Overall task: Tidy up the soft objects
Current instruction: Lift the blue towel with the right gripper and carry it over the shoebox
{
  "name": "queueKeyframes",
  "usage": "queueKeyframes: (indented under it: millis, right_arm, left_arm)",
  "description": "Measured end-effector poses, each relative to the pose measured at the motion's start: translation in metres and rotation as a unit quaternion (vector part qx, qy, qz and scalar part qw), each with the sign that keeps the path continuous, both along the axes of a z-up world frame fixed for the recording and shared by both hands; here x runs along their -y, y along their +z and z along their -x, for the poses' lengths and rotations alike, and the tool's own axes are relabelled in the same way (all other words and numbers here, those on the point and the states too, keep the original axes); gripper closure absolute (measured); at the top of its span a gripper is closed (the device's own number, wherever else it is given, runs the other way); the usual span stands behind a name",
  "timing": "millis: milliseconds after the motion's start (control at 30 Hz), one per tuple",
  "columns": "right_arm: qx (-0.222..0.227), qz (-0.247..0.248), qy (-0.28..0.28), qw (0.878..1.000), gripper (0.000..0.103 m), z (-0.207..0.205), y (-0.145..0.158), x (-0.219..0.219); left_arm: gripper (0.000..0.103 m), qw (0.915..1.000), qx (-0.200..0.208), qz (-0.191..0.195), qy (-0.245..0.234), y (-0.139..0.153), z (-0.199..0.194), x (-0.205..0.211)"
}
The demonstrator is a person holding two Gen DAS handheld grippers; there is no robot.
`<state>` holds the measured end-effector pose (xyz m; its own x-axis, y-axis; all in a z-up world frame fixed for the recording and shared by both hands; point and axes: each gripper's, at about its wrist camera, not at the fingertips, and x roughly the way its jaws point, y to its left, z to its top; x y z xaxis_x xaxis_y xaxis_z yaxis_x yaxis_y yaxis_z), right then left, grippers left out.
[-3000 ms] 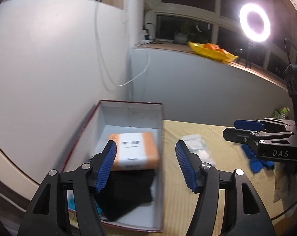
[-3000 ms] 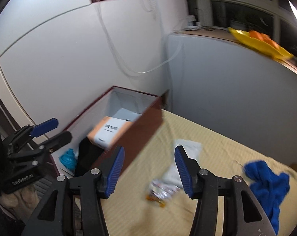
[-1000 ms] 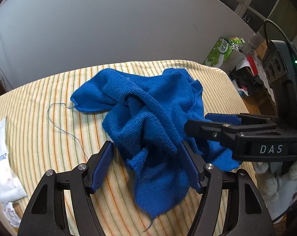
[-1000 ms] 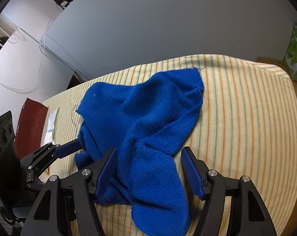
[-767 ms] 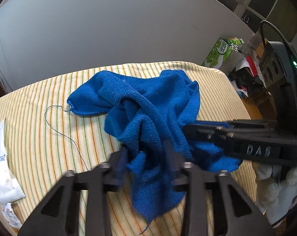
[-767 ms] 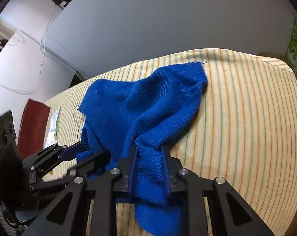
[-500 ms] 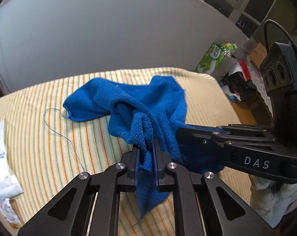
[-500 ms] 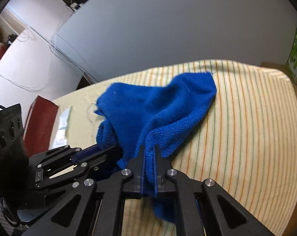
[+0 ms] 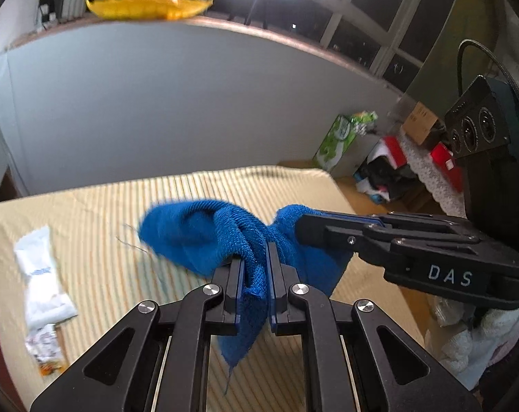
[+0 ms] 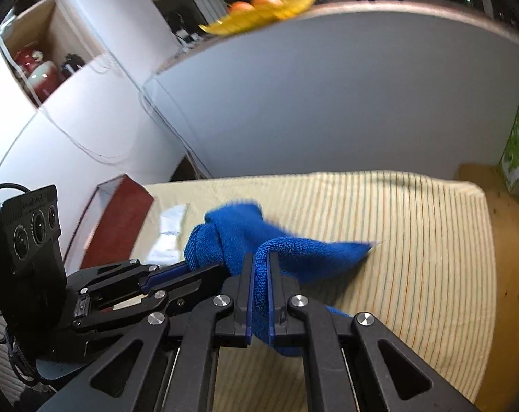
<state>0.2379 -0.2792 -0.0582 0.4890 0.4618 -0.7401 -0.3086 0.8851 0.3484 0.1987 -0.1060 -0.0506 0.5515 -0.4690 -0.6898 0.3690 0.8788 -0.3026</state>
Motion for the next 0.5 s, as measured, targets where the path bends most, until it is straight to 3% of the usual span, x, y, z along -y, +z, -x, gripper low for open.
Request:
queueKeyframes:
  millis: [300, 500]
  right_arm:
    - [0.059, -0.019, 0.046, 0.997, 0.098, 0.025, 0.06, -0.052]
    - [0.08, -0.033, 0.088, 0.992, 0.098, 0.028, 0.084, -0.11]
  left_arm:
    - [0.094, 0.9972, 0.065, 0.019, 0.031, 0.055, 0.042, -0.044]
    - [0.094, 0.9916, 0.101, 0.025, 0.076, 0.088, 0.064, -0.1]
